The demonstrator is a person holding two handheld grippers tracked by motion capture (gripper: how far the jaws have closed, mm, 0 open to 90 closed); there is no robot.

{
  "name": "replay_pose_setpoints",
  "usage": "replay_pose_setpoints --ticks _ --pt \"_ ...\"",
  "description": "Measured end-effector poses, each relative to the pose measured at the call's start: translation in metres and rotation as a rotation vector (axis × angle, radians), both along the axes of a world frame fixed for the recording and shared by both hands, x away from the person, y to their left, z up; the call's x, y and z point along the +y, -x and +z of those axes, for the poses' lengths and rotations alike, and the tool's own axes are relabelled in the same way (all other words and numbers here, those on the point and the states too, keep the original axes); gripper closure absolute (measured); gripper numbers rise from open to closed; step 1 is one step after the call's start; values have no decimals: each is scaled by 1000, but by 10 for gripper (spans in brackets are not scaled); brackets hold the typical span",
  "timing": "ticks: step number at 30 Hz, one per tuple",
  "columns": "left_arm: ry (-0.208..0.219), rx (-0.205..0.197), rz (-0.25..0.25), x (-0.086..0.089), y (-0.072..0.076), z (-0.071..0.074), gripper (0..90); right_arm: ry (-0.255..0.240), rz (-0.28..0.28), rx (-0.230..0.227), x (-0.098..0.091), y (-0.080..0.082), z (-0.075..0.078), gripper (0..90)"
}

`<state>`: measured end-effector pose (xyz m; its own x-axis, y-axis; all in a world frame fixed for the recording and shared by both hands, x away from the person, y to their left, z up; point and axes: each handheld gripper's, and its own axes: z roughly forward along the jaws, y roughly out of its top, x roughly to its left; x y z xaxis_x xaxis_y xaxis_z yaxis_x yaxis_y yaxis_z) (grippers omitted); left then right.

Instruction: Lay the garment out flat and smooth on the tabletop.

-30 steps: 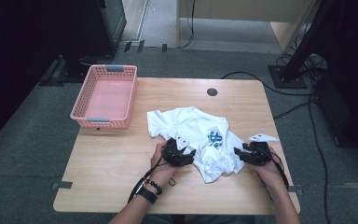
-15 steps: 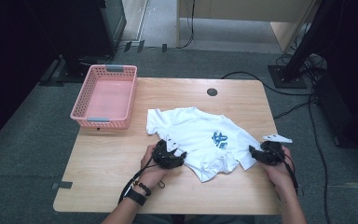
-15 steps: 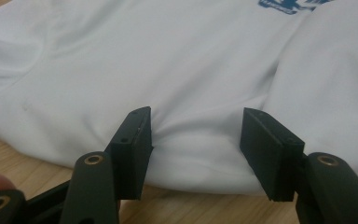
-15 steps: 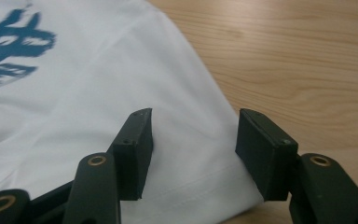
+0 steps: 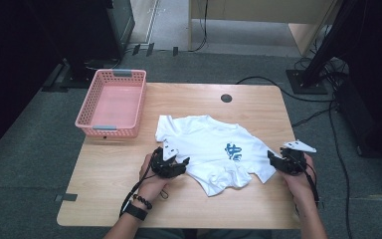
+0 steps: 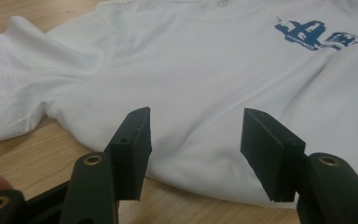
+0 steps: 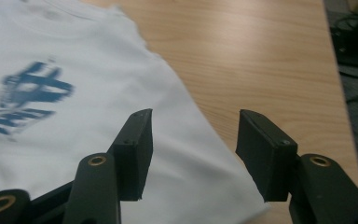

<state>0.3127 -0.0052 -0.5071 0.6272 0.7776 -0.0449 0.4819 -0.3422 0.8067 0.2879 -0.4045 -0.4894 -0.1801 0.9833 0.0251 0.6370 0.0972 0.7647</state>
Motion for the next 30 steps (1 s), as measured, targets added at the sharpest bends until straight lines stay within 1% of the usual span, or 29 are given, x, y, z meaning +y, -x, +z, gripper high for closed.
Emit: replay_pose_setpoints --ticks 1,2,3,5,7,9,10,11,12,14,15,16,17,19,21,22,23,24,27,29,30 --pt "7 3 -2 -1 -1 -1 437 -14 25 -2 6 0 2 463" --pt "2 8 -6 -3 -2 -2 437 -23 51 1 12 -1 2 460" --pt "-13 14 -16 -5 -2 -3 436 -20 78 6 19 -2 1 454" --pt "-46 11 -25 -9 -2 -7 423 -6 124 30 31 -5 -5 449" --pt "-52 7 -23 -11 -4 -8 416 16 140 55 42 -10 -14 449" --pt "-53 -9 -4 -10 -9 -6 410 27 144 69 48 -15 -20 446" --pt "-61 -20 15 -9 -15 -5 408 24 141 76 49 -18 -22 445" --pt "-68 -26 47 -7 -22 -3 398 13 137 83 50 -21 -24 444" --pt "-60 -21 90 -5 -33 -2 393 8 131 83 51 -24 -26 438" --pt "-53 0 135 0 -49 0 391 -3 110 75 50 -31 -27 440" --pt "-58 5 152 2 -57 1 389 9 99 76 50 -35 -27 440" --pt "-64 13 162 3 -63 1 384 17 95 72 49 -39 -27 438" --pt "-63 26 178 5 -71 0 384 14 85 67 47 -49 -28 433" --pt "-64 31 196 7 -77 -2 378 15 74 59 45 -60 -28 433" --pt "-59 48 207 8 -83 -6 377 15 57 55 43 -74 -29 433" --pt "-65 58 214 8 -86 -8 378 13 42 58 42 -80 -29 433" --pt "-70 61 219 8 -89 -12 377 12 31 57 42 -88 -29 433" --pt "-66 52 228 7 -92 -12 375 12 20 58 42 -94 -29 433" --pt "-74 50 248 3 -103 -12 375 21 -3 50 40 -113 -29 430" --pt "-76 51 264 0 -113 -12 374 26 -25 29 38 -122 -31 427" --pt "-76 51 274 -2 -118 -12 374 26 -45 11 36 -127 -32 427"
